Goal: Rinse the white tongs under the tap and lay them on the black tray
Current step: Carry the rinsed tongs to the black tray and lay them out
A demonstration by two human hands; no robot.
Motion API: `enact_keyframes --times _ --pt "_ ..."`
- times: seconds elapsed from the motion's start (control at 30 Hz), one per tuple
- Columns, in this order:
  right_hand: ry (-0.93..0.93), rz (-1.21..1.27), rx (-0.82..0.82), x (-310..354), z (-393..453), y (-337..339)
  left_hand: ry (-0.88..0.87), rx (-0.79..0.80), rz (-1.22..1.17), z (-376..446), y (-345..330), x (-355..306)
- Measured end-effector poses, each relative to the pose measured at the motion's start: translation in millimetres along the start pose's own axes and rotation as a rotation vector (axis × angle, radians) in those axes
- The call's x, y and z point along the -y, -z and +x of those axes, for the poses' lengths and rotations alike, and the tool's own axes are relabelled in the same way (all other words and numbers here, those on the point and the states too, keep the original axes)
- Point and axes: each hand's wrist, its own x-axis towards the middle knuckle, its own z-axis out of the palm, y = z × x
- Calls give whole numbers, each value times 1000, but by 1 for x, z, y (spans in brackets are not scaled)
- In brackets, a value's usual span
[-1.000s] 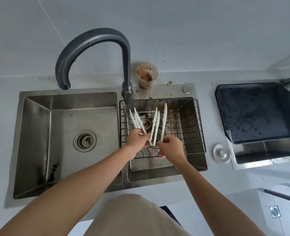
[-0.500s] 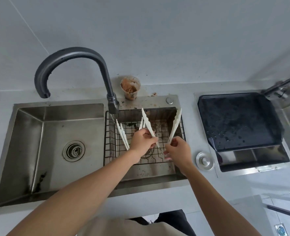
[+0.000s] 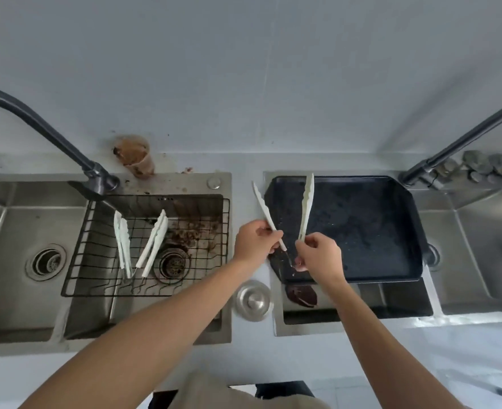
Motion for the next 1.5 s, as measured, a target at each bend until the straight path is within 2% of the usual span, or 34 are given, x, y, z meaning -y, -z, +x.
enact_keyframes --times 0.13,0.3,0.5,0.9,1.03,1.13,1.2,1.3,1.4,1.5 --pt "-1 -179 21 -16 27 24 8 -59 96 16 -51 2" --pt "-49 -232 57 -22 62 23 -2 -114 231 44 -82 6" --pt "-70 -266 77 -31 79 15 88 -39 363 62 -83 18" --pt "-46 -256 73 -25 82 11 65 109 204 67 -67 9" --pt "-38 -357 -27 -8 74 10 96 -28 57 68 -37 2" --pt "77 -352 -99 20 63 -11 93 -154 31 70 4 0" --pt "163 -281 -90 43 53 -38 94 -237 57 72 40 4" --pt "256 -198 27 75 37 -89 119 -357 126 71 99 16" --pt "303 -221 201 99 19 -151 197 -484 144 69 160 40" --pt "252 -276 406 106 6 -216 274 -567 165 63 211 67"
